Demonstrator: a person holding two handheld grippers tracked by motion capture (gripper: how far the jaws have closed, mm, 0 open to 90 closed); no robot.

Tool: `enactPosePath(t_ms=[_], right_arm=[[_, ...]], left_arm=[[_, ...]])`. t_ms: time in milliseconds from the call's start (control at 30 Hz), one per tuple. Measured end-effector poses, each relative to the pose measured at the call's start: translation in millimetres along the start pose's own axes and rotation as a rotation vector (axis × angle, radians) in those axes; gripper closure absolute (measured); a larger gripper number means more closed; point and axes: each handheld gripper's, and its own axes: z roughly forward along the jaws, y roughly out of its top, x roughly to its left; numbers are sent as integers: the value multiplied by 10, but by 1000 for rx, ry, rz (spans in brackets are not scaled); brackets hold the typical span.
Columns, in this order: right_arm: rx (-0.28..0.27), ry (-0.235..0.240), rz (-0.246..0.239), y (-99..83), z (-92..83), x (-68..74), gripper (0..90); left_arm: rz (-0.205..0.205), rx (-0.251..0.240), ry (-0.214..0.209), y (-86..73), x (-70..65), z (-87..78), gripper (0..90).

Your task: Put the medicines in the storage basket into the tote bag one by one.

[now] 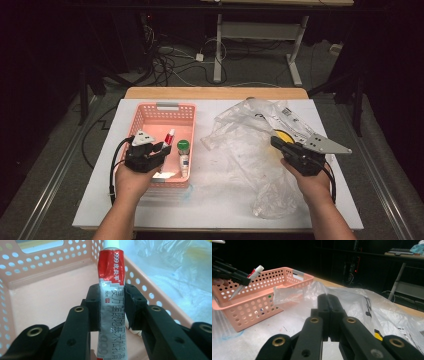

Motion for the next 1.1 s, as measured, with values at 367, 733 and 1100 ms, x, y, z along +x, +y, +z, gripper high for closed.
enactPosePath(t_ms=[367, 733, 1100], right_arm=[[-6, -6, 1, -1, -13, -11, 900], [-3, -5, 9, -8, -12, 0, 900], [-7, -3, 7, -4, -17, -1, 900]], left_arm=[[19, -68, 1, -73, -68, -47, 673], [27, -77, 4, -94, -85, -26, 673], [20, -135, -58, -16, -207, -109, 674]])
